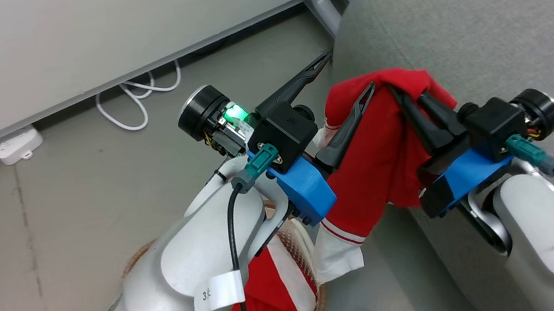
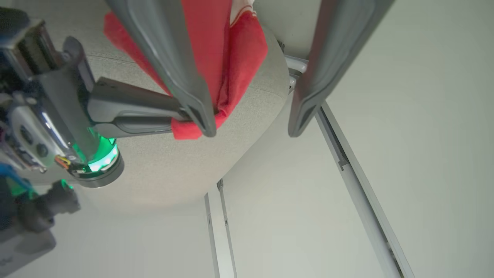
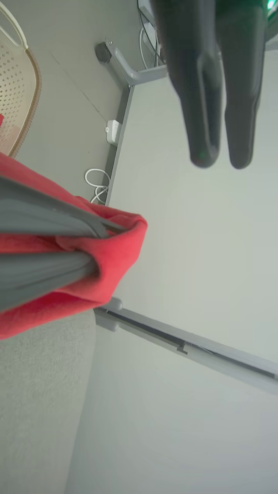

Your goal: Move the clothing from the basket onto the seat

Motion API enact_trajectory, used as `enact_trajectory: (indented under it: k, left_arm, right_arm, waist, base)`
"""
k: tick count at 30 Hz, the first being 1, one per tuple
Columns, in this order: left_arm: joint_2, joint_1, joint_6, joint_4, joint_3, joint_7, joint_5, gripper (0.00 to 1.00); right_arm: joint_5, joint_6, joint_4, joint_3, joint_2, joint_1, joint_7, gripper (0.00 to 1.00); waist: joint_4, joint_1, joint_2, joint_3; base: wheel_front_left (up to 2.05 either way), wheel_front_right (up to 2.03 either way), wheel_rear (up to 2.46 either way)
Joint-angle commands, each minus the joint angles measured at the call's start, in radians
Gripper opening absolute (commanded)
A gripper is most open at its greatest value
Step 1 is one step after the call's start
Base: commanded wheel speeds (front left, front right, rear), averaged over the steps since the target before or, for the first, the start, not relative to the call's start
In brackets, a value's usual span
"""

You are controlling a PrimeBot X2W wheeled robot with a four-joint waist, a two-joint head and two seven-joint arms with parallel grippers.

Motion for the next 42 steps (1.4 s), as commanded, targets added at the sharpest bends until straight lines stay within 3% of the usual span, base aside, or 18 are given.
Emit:
enact_trajectory:
  k: [1,22,42]
  left_arm:
    - [0.008,-0.002,0.005,-0.003,-0.004,0.004,0.002,1.0]
    - [0.02,0.004,-0.001,-0.032,-0.073,0.03,0.015,1.0]
    - [0.022,-0.005,0.006,-0.038,-0.096,0.024,0.006,1.0]
  right_arm:
    - [-0.005,0.0,-0.011,-0.015,0.002,0.012,-0.004,0.0]
    - [-0.029,0.0,-0.147,-0.261,0.038,0.117,-0.004,0.0]
    - [-0.018,0.0,-0.184,-0.317,0.056,0.112,-0.004,0.0]
  waist:
    - [-0.028,-0.0001,0.0,0.021]
    - [-0.201,-0.0001,0.0,0.101]
    - [-0.229,-0.0001,0.0,0.133]
  base:
    - [0.0,0.0,0.0]
    - [0.0,0.0,0.0]
    - [0.0,0.0,0.0]
